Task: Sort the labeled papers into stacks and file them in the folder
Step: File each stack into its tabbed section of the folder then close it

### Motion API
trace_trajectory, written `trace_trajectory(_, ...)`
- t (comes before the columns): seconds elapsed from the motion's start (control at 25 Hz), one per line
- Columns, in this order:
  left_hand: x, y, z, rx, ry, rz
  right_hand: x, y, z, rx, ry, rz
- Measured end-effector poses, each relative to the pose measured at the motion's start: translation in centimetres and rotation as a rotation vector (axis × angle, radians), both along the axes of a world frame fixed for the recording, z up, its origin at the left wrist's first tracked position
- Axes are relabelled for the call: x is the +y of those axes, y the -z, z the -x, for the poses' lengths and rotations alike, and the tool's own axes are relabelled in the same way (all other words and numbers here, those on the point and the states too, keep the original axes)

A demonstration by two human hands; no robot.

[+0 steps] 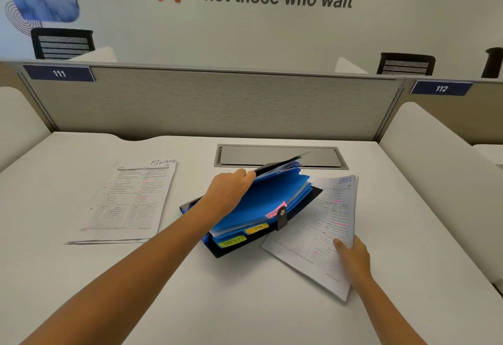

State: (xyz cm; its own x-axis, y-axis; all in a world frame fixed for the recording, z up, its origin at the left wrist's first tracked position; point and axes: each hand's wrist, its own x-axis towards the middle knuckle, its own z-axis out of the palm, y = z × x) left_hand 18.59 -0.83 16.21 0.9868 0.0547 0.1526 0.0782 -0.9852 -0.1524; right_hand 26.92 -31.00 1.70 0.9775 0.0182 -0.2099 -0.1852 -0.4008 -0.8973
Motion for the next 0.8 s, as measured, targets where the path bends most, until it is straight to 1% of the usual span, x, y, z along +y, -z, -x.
trace_trajectory(0.12, 0.3, 0.0, 0.0, -0.025, 0.037, 0.06, 0.0, 0.0, 0.0, 0.006, -0.006, 0.0)
trace_trajectory(0.28, 0.0, -0.5, 0.1, 0.08, 0.06, -0.082, 0.0, 0.1, 0.0, 0.005, -0.01, 0.005)
trace_trajectory(0.44, -0.7, -0.5, 0.1, 0.078, 0.005, -0.089, 0.0, 0.0, 0.1, 0.011, -0.012, 0.005)
trace_trajectory(0.52, -0.7, -0.3, 0.1, 0.109, -0.053, -0.057, -0.1, 0.1, 0.0, 0.012, -0.008, 0.008)
trace_trajectory(0.6, -1.0, -0.3, 0.3, 0.142, -0.097, -0.064, -0.1, 0.1, 0.1, 0.01, -0.008, 0.009)
trace_trajectory(0.68, -1.3, -0.1, 0.1, 0.111, -0.118, -0.094, 0.0, 0.1, 0.0, 0.011, -0.009, 0.008)
trace_trajectory(0.8, -1.7, -0.3, -0.2, 0.014, -0.124, -0.097, 0.0, 0.1, 0.1, 0.009, -0.014, 0.008)
